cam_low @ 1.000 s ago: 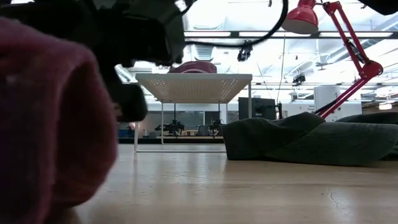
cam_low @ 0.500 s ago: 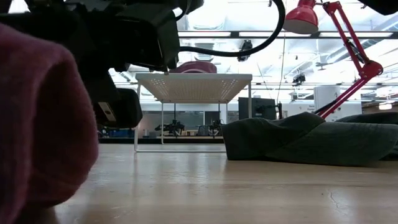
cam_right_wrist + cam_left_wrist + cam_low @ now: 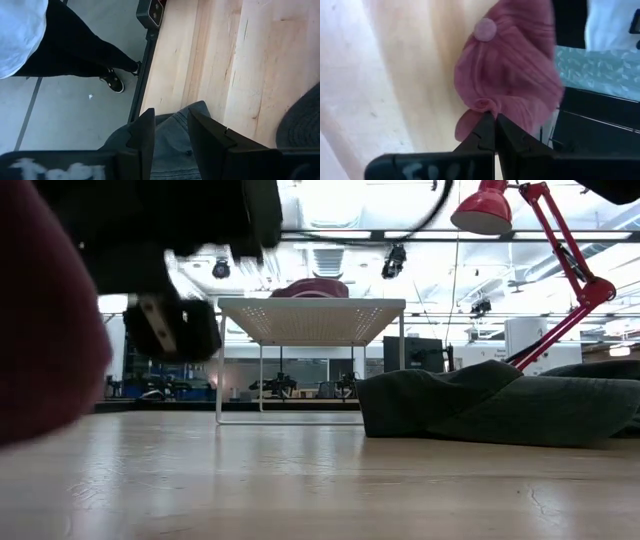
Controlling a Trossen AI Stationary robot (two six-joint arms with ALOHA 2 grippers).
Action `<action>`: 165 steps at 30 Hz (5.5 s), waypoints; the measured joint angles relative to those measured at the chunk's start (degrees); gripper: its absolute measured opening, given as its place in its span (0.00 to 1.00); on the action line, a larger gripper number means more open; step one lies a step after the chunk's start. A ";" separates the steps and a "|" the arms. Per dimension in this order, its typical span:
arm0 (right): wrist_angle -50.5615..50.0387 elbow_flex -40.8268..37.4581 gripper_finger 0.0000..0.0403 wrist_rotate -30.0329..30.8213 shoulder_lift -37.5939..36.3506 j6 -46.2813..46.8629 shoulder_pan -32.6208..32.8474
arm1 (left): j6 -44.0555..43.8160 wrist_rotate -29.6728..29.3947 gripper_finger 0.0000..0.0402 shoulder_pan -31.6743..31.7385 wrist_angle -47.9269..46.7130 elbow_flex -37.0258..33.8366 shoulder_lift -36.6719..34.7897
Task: Pick & Place hat
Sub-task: Stack the red cap on the red caps on the shelf
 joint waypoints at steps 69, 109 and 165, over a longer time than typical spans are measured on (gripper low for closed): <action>0.06 -0.02 0.18 2.43 0.00 -2.27 0.02 | 7.45 -27.81 0.00 2.32 -11.79 23.52 -16.74; 7.84 -0.02 0.14 22.94 -0.15 -5.13 -6.07 | 28.14 -31.38 0.00 49.98 -0.74 46.66 -15.98; 7.65 -2.19 0.15 22.27 -0.15 -5.16 -10.01 | 3.01 -28.72 0.00 59.52 12.49 2.63 -30.01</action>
